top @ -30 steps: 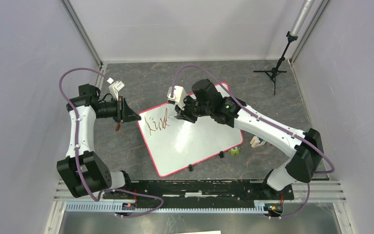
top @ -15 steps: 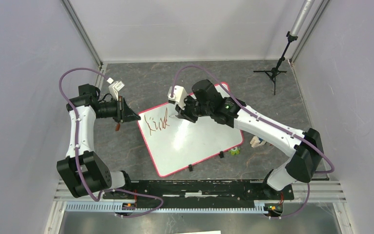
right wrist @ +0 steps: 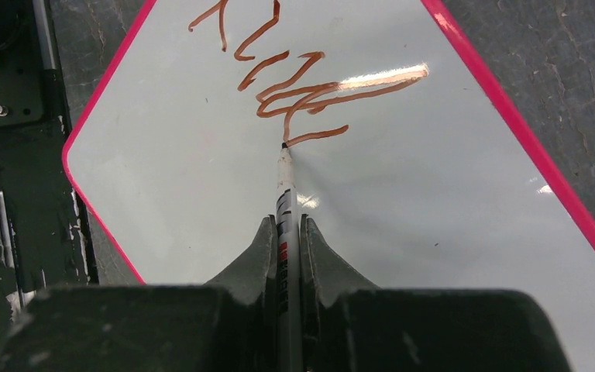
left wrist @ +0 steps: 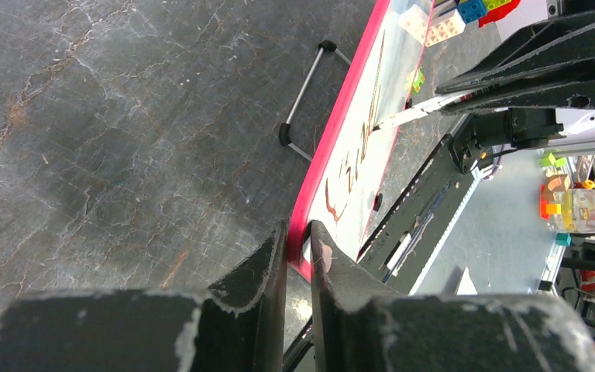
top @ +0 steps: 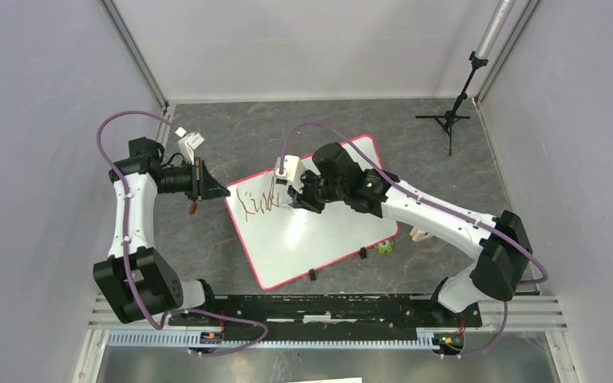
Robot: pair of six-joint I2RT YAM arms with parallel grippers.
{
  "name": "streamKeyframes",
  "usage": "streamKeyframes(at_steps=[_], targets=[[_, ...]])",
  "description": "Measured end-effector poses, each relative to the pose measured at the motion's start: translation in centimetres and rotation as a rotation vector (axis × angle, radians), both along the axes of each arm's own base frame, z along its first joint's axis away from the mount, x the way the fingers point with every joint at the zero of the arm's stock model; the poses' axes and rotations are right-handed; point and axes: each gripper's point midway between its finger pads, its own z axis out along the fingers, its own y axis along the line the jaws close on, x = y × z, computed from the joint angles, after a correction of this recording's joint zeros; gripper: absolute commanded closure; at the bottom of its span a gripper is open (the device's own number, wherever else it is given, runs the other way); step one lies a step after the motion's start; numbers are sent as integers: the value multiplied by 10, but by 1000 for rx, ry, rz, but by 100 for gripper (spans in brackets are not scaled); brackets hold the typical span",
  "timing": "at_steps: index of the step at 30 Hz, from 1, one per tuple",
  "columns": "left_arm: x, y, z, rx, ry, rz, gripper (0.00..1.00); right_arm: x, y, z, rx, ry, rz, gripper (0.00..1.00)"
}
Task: Write a sentence on the whiteboard
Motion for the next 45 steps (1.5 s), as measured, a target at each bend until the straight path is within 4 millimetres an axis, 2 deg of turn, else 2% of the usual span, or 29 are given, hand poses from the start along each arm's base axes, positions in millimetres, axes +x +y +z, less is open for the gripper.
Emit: streamKeyframes(at_steps=[9, 18, 21, 27, 38, 45], targets=[[0, 0, 0, -1, 0, 0, 80, -1, 0, 1, -3, -7, -1, 100], [0, 0, 0, -1, 0, 0, 80, 28, -6, 24, 24, -64, -80, 100], [0, 0, 0, -1, 0, 0, 81, 31, -8, 25, 25, -68, -87, 100], [0, 0, 0, 0, 0, 0, 81, 29, -8, 23, 22, -68, -81, 100], [0, 0, 0, -1, 0, 0, 82, 6, -9, 6, -8, -33, -32, 100], [0, 0, 0, -2, 1, 0, 82, 4, -11, 4, -22, -28, -24, 100]])
